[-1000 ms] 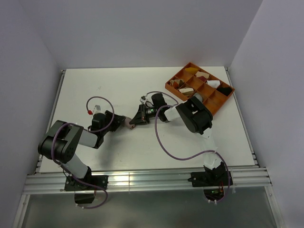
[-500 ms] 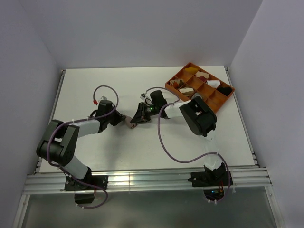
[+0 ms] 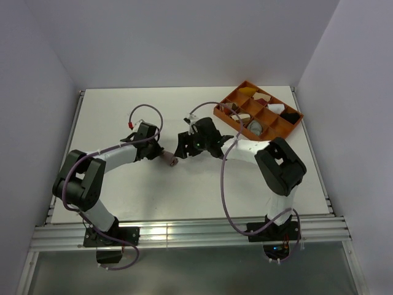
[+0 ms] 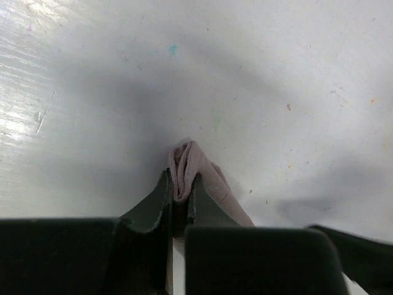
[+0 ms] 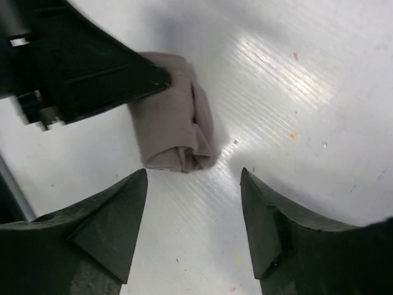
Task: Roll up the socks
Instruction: Roll the sock at the center of the board, then pick up the sock at the center of the board.
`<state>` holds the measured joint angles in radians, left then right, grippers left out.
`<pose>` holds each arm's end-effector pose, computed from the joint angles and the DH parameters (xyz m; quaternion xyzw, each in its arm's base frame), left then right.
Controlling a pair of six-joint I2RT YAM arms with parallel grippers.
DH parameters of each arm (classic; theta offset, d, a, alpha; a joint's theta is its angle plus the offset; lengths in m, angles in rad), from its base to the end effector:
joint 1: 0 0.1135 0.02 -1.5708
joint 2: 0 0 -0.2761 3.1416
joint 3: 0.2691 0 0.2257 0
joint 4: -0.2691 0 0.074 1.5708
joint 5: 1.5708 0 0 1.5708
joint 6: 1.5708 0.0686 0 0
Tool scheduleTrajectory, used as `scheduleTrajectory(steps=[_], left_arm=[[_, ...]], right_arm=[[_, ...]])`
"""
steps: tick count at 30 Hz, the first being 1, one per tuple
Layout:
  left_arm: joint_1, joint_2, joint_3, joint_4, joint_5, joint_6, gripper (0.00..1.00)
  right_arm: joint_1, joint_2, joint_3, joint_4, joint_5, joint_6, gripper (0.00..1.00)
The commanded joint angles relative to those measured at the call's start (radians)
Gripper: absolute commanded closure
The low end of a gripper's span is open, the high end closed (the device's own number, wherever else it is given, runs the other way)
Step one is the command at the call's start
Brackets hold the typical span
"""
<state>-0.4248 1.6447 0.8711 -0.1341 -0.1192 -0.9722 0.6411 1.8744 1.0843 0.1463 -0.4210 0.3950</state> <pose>0.2999 -0.1267 0.1678 -0.2738 0.9035 -0.1658 0.2851 0.3099 0.2662 0.1826 -0.2001 0.8567 0.3789 0.2873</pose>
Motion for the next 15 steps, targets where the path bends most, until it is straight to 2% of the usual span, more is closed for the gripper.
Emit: scheduleTrajectory(steps=[1,6,15], left_arm=[[-0.019,0.032,0.012,-0.173,-0.048,0.059,1.0],[-0.023,0.035,0.043,-0.197,-0.031,0.076,1.0],[-0.026,0.052,0.075,-0.228,-0.007,0.095,1.0]], right_arm=[[0.095,-0.124,-0.041,0.028,0.243,-0.229,0.3],[0.232,-0.164,-0.081,0.105,0.471,-0.436,0.22],[0.367,-0.068,-0.031,0.122,0.617,-0.565,0.21]])
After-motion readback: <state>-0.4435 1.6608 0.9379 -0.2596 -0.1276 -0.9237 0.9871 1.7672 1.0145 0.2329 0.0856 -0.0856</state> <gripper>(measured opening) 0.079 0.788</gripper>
